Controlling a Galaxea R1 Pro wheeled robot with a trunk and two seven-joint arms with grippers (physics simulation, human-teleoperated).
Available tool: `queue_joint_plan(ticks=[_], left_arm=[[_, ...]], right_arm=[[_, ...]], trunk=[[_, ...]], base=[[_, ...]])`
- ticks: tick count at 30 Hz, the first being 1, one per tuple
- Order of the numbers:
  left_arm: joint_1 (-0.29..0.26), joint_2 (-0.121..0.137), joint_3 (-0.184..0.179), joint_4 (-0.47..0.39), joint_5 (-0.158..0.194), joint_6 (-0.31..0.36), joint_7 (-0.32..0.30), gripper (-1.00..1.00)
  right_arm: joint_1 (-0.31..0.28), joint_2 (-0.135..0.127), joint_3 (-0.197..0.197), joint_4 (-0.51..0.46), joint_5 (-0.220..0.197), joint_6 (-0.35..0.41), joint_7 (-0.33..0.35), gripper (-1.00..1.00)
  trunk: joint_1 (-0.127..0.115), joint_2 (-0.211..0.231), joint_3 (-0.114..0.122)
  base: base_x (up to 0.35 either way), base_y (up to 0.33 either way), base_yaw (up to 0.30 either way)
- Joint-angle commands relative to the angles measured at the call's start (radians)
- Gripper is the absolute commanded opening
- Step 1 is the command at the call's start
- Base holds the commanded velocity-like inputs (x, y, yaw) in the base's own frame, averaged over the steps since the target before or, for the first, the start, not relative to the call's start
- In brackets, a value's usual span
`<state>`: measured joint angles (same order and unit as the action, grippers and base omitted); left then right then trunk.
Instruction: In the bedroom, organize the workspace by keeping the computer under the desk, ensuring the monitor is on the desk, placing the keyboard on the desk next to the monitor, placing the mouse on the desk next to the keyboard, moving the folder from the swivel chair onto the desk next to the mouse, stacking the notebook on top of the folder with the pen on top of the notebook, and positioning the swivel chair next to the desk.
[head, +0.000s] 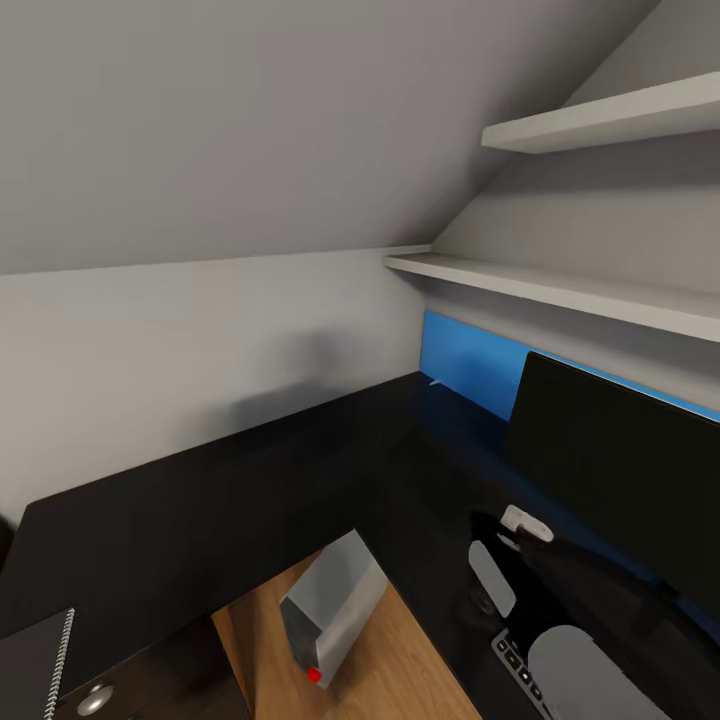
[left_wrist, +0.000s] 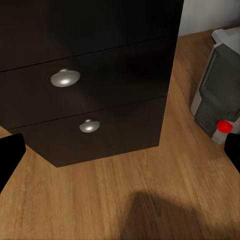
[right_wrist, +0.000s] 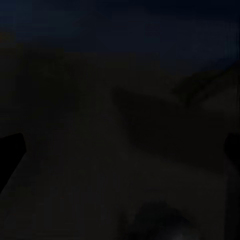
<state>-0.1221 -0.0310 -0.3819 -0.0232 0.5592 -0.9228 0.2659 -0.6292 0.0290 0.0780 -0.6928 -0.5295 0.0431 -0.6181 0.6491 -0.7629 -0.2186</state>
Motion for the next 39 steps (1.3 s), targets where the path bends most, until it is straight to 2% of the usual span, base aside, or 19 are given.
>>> queue_joint_plan(ticks=[1,2,5,6,8,9,12,13,15,16,19,24,39], left_arm=[[-0.001,0.000,-0.009,0.000,0.004,-0.002,0.006,1.00],[-0.001,0.000,-0.009,0.000,0.004,-0.001,0.006,1.00],[-0.001,0.001,-0.009,0.000,0.004,-0.001,0.006,1.00],[-0.001,0.001,-0.009,0.000,0.004,-0.001,0.006,1.00],[-0.001,0.002,-0.009,0.000,0.004,0.000,0.006,1.00],[-0.001,0.002,-0.009,0.000,0.004,0.000,0.006,1.00],[-0.001,0.002,-0.009,0.001,0.004,0.001,0.006,1.00],[-0.001,0.003,-0.009,0.001,0.005,0.001,0.006,1.00],[-0.001,0.003,-0.009,0.001,0.005,0.001,0.006,1.00],[-0.001,0.003,-0.009,0.001,0.005,0.001,0.006,1.00],[-0.001,0.003,-0.009,0.001,0.005,0.001,0.006,1.00],[-0.001,0.003,-0.009,0.001,0.005,0.001,0.006,1.00],[-0.001,0.003,-0.009,0.001,0.005,0.001,0.006,1.00]], right_arm=[[0.036,0.006,0.036,-0.088,0.000,0.022,-0.062,1.00],[0.063,0.012,0.060,-0.147,0.002,0.037,-0.098,1.00],[0.097,0.023,0.098,-0.225,0.003,0.052,-0.147,1.00],[0.113,0.031,0.127,-0.265,0.003,0.058,-0.173,1.00],[0.124,0.038,0.166,-0.290,0.004,0.063,-0.191,1.00],[0.132,0.043,0.213,-0.306,0.005,0.066,-0.203,1.00],[0.138,0.047,0.295,-0.320,0.007,0.068,-0.214,1.00],[0.141,0.047,0.345,-0.326,0.008,0.068,-0.219,1.00],[0.143,0.048,0.396,-0.331,0.009,0.068,-0.224,1.00],[0.144,0.048,0.407,-0.332,0.009,0.068,-0.225,1.00],[0.145,0.049,0.434,-0.334,0.009,0.067,-0.226,1.00],[0.146,0.049,0.447,-0.334,0.009,0.067,-0.227,1.00],[0.146,0.050,0.452,-0.332,0.009,0.067,-0.226,1.00]], trunk=[[0.000,-0.001,-0.002],[0.000,-0.001,-0.002],[0.000,-0.001,-0.002],[0.000,-0.001,-0.002],[0.000,-0.001,-0.002],[0.000,-0.001,-0.002],[0.000,-0.001,-0.002],[0.000,-0.001,-0.002],[0.000,-0.001,-0.002],[0.000,-0.001,-0.002],[0.000,-0.001,-0.002],[0.000,-0.001,-0.002],[0.000,-0.001,-0.002]], base=[[0.000,0.000,0.000],[0.000,0.000,0.000],[0.000,0.000,0.000],[0.000,0.000,0.000],[0.000,0.000,0.029],[0.000,0.000,0.122],[0.000,0.000,0.174],[0.000,0.000,0.223],[0.000,0.000,0.240],[0.000,0.000,0.252],[0.000,0.000,0.260],[0.000,0.000,0.268],[0.000,0.000,0.272]])
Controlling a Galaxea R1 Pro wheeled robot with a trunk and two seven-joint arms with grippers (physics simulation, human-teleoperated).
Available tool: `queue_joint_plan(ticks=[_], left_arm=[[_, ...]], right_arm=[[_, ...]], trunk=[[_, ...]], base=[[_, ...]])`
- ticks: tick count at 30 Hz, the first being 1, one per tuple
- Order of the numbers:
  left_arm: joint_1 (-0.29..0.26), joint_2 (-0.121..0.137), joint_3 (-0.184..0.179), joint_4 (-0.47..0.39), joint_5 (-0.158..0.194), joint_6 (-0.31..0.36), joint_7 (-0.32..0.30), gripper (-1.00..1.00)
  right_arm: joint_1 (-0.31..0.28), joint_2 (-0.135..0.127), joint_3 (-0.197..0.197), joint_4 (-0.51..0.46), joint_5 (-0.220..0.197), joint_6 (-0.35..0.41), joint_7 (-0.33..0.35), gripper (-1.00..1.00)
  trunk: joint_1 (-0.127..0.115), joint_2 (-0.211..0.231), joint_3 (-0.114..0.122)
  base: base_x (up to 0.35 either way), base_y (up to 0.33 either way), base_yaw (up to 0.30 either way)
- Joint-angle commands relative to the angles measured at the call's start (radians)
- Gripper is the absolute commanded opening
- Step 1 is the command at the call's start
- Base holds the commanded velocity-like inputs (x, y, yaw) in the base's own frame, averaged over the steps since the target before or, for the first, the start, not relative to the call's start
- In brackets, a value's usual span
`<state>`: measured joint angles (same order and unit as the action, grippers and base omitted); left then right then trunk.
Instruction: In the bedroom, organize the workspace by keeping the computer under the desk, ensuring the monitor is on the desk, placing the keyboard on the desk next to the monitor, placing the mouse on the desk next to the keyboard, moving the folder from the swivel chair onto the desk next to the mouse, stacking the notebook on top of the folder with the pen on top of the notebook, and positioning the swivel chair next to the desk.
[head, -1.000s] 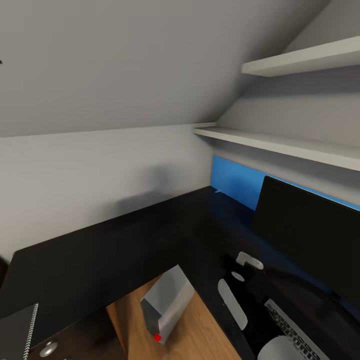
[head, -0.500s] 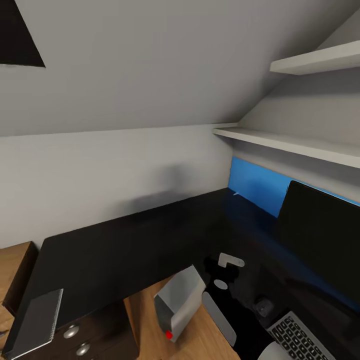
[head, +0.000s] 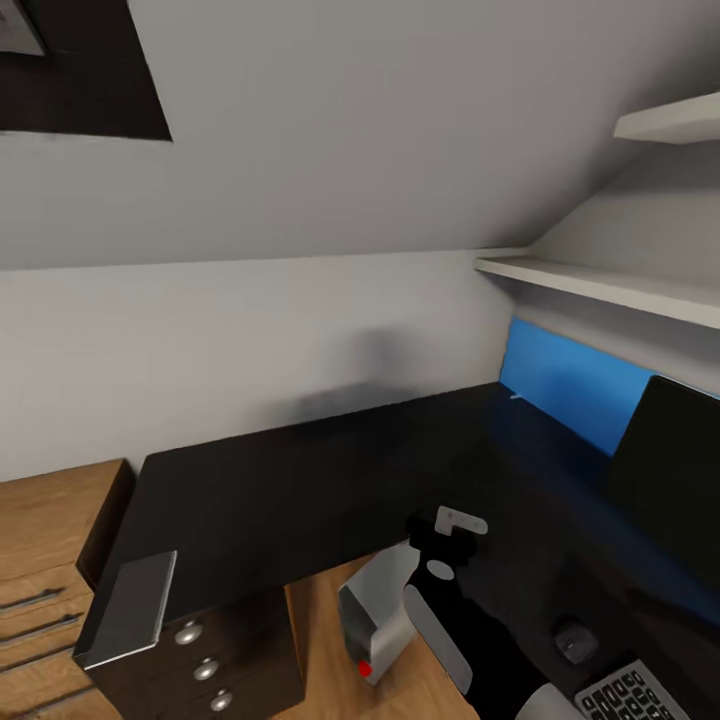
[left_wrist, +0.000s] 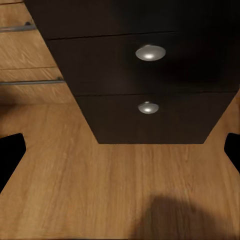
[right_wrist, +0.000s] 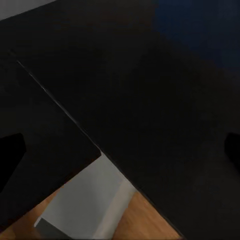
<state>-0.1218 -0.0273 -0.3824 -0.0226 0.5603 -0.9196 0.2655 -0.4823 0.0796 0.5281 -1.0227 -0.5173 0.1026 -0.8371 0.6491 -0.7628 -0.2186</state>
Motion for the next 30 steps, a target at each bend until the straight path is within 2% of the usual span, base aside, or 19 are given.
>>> queue_joint_plan(ticks=[1,13,16,22,24,30], left_arm=[[-0.001,0.000,-0.009,0.001,0.004,-0.002,0.006,1.00],[-0.001,-0.002,-0.009,0.000,0.003,-0.002,0.007,1.00],[-0.001,-0.001,-0.010,0.000,0.003,0.023,0.007,1.00],[-0.001,0.001,-0.009,0.000,0.004,0.100,0.007,1.00],[-0.001,0.001,-0.010,0.000,0.003,0.130,0.006,1.00],[-0.001,0.002,-0.010,0.000,0.003,0.157,0.005,1.00]], right_arm=[[-0.001,0.000,0.002,-0.001,-0.003,0.008,-0.007,1.00],[-0.001,0.003,0.008,0.033,0.001,0.006,-0.007,1.00],[-0.001,0.013,0.019,0.098,0.004,-0.025,-0.005,1.00],[0.001,0.017,0.020,0.149,0.016,-0.110,-0.006,1.00],[0.010,0.018,0.022,0.172,0.019,-0.133,-0.007,1.00],[0.065,0.019,0.043,0.204,0.022,-0.173,-0.007,1.00]], trunk=[[0.000,-0.001,-0.001],[0.000,-0.001,-0.001],[0.000,-0.001,-0.001],[0.000,-0.001,-0.001],[0.000,-0.001,-0.001],[0.000,-0.001,-0.001]], base=[[0.000,0.000,0.272],[0.000,0.000,0.272],[0.000,0.000,0.272],[0.000,0.000,0.273],[0.000,0.000,0.273],[0.000,0.000,0.275]])
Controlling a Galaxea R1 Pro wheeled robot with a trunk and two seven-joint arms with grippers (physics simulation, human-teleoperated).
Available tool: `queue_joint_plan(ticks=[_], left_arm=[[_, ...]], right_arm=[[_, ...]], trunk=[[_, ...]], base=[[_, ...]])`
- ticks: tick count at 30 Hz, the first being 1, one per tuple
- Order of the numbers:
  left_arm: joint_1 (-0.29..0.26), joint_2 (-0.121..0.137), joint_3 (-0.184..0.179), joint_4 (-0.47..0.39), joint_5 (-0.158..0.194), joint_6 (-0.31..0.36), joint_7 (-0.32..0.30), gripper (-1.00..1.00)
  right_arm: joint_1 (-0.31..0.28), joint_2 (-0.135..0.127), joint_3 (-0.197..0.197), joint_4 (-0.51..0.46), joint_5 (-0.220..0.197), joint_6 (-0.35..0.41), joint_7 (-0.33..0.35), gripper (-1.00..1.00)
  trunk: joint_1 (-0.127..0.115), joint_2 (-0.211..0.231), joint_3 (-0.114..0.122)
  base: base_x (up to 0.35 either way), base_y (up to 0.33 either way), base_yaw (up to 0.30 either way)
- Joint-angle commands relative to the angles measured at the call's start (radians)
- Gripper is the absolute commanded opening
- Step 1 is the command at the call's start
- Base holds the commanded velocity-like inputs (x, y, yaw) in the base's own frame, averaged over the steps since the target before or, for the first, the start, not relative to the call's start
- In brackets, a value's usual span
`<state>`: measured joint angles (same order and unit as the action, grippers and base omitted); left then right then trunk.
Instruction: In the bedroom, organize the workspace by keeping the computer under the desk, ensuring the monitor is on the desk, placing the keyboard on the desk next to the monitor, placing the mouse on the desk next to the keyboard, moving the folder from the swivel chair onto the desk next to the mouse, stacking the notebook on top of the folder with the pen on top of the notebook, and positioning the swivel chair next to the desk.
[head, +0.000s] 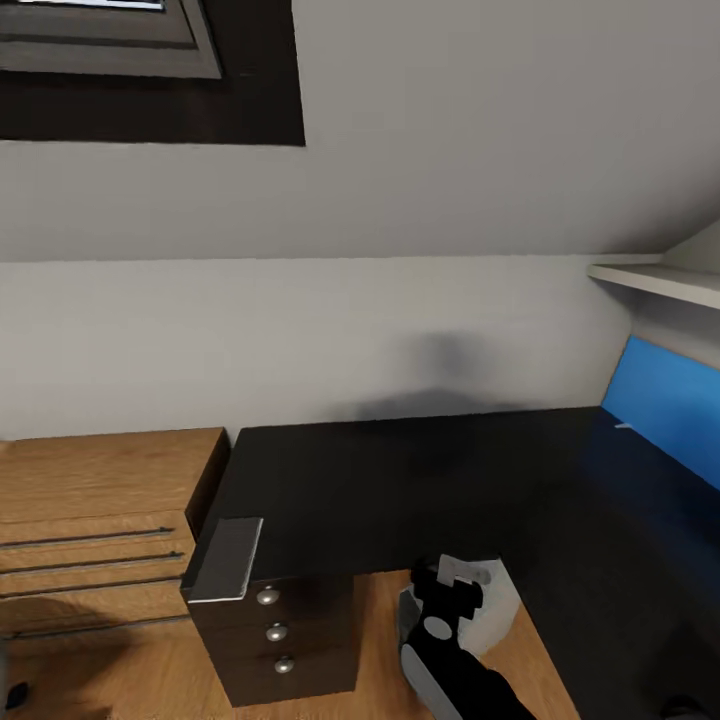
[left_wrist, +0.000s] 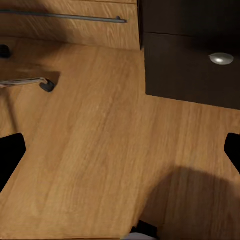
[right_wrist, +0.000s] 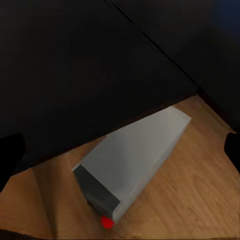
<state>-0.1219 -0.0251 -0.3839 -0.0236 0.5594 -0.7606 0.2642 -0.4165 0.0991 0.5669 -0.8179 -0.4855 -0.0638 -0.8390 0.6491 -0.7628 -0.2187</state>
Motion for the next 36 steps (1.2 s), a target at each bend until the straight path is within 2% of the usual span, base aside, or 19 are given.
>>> queue_joint_plan(ticks=[1,5,9,10,14,17,20,22,25,28,30,36], left_arm=[[-0.001,0.000,-0.009,0.001,0.004,0.000,0.007,1.00],[-0.001,-0.001,-0.009,0.001,0.004,0.003,0.007,1.00],[-0.001,0.000,-0.009,0.001,0.004,0.004,0.007,1.00],[-0.001,0.000,-0.009,0.001,0.004,0.005,0.007,1.00],[-0.001,0.000,-0.009,0.001,0.004,0.006,0.007,1.00],[-0.001,0.000,-0.009,0.001,0.004,0.006,0.007,1.00],[-0.001,-0.001,-0.009,0.001,0.004,0.005,0.007,1.00],[-0.001,-0.001,-0.009,0.001,0.004,0.005,0.006,1.00],[-0.001,-0.001,-0.010,0.001,0.003,0.004,0.006,1.00],[-0.001,-0.001,-0.010,0.001,0.002,0.004,0.006,1.00],[-0.001,-0.001,-0.010,0.001,0.002,0.004,0.006,1.00],[-0.001,-0.001,-0.009,0.001,0.002,0.004,0.006,1.00]], right_arm=[[0.021,-0.001,0.015,0.007,-0.008,-0.035,-0.005,1.00],[0.066,-0.003,0.050,0.036,0.004,-0.128,-0.005,1.00],[0.086,-0.003,0.080,0.082,0.010,-0.195,-0.005,1.00],[0.095,-0.001,0.101,0.146,0.013,-0.254,-0.005,1.00],[0.098,0.008,0.111,0.219,0.014,-0.317,-0.004,1.00],[0.100,0.025,0.119,0.315,0.014,-0.394,0.001,1.00],[0.100,0.033,0.122,0.381,0.014,-0.441,0.008,1.00],[0.100,0.035,0.122,0.406,0.014,-0.456,0.018,1.00],[0.100,0.036,0.120,0.462,0.011,-0.475,0.070,1.00],[0.100,0.035,0.114,0.510,0.007,-0.480,0.140,1.00],[0.100,0.030,0.099,0.552,0.002,-0.483,0.237,1.00],[0.100,0.028,0.087,0.562,0.000,-0.484,0.265,1.00]], trunk=[[0.000,-0.001,-0.001],[0.000,-0.001,-0.001],[0.000,-0.001,-0.001],[0.000,-0.001,-0.001],[0.000,-0.001,-0.001],[0.000,-0.001,-0.001],[0.000,-0.001,-0.001],[0.000,-0.001,-0.001],[0.000,-0.001,-0.001],[0.000,-0.001,-0.001],[0.000,-0.001,-0.001],[0.000,-0.001,-0.001]], base=[[0.000,0.000,0.278],[0.000,0.000,0.278],[0.000,0.000,0.279],[0.000,0.000,0.279],[0.000,0.000,0.279],[0.000,0.000,0.279],[0.000,0.000,0.279],[0.000,0.000,0.279],[-0.032,0.000,0.279],[-0.166,0.000,0.279],[-0.277,0.000,0.279],[-0.322,0.000,0.279]])
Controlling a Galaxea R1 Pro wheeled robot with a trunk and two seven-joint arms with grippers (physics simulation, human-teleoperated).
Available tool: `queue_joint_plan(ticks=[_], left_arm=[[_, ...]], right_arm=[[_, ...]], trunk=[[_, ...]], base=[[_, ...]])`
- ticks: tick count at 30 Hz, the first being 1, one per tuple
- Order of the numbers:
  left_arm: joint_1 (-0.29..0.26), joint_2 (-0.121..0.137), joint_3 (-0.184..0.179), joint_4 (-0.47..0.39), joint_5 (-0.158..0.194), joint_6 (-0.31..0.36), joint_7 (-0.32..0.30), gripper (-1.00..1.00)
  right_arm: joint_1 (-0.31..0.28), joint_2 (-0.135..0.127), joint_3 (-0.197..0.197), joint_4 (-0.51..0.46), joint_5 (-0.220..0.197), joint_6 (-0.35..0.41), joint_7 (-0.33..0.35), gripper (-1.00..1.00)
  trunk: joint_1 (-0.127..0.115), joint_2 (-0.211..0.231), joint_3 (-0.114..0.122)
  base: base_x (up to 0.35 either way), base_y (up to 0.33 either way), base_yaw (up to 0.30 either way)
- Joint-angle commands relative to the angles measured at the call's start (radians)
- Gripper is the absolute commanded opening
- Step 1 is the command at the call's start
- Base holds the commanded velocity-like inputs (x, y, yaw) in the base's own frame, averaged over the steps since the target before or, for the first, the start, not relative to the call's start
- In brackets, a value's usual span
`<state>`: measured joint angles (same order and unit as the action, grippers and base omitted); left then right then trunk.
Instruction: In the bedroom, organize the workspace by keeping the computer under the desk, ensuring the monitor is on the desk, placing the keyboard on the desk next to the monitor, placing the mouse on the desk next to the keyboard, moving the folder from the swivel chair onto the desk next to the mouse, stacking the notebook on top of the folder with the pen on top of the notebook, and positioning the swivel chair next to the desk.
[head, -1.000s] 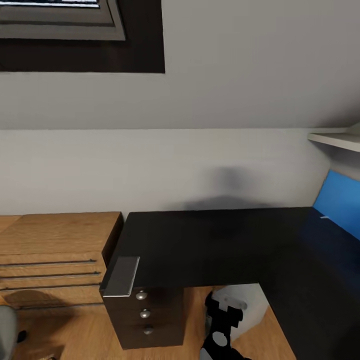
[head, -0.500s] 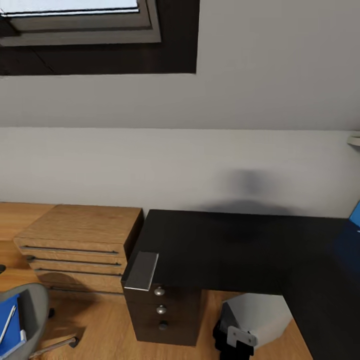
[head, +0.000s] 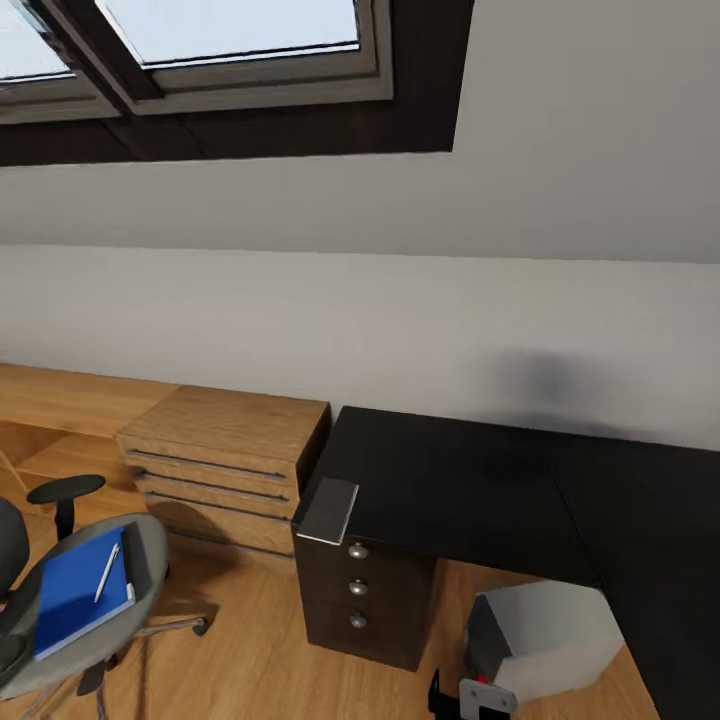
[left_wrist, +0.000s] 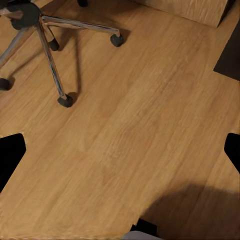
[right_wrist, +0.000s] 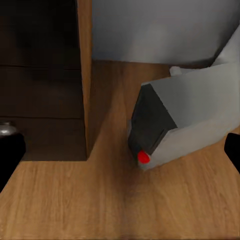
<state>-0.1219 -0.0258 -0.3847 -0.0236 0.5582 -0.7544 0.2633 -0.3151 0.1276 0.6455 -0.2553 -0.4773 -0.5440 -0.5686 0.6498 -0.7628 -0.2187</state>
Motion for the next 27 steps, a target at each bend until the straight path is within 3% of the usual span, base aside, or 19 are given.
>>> queue_joint_plan(ticks=[1,8,20,27], left_arm=[[-0.001,0.000,-0.009,0.001,0.003,-0.002,0.007,1.00],[-0.001,0.000,-0.008,0.001,0.003,-0.002,0.007,1.00],[-0.001,0.000,-0.007,0.001,0.005,-0.002,0.008,1.00],[-0.001,-0.003,-0.008,0.001,0.001,-0.003,0.007,1.00]], right_arm=[[-0.001,0.000,0.008,0.001,-0.008,-0.004,-0.004,1.00],[-0.001,0.002,0.005,0.003,-0.009,-0.004,0.002,1.00],[-0.001,0.003,0.004,0.004,-0.009,-0.004,0.004,1.00],[-0.001,0.002,0.003,0.005,-0.009,-0.004,0.005,1.00]], trunk=[[0.000,-0.001,-0.001],[0.000,-0.001,-0.001],[0.000,-0.001,-0.001],[0.000,-0.001,-0.001]], base=[[-0.323,0.000,0.279],[-0.186,0.000,0.279],[-0.019,0.000,0.276],[-0.001,0.000,0.121]])
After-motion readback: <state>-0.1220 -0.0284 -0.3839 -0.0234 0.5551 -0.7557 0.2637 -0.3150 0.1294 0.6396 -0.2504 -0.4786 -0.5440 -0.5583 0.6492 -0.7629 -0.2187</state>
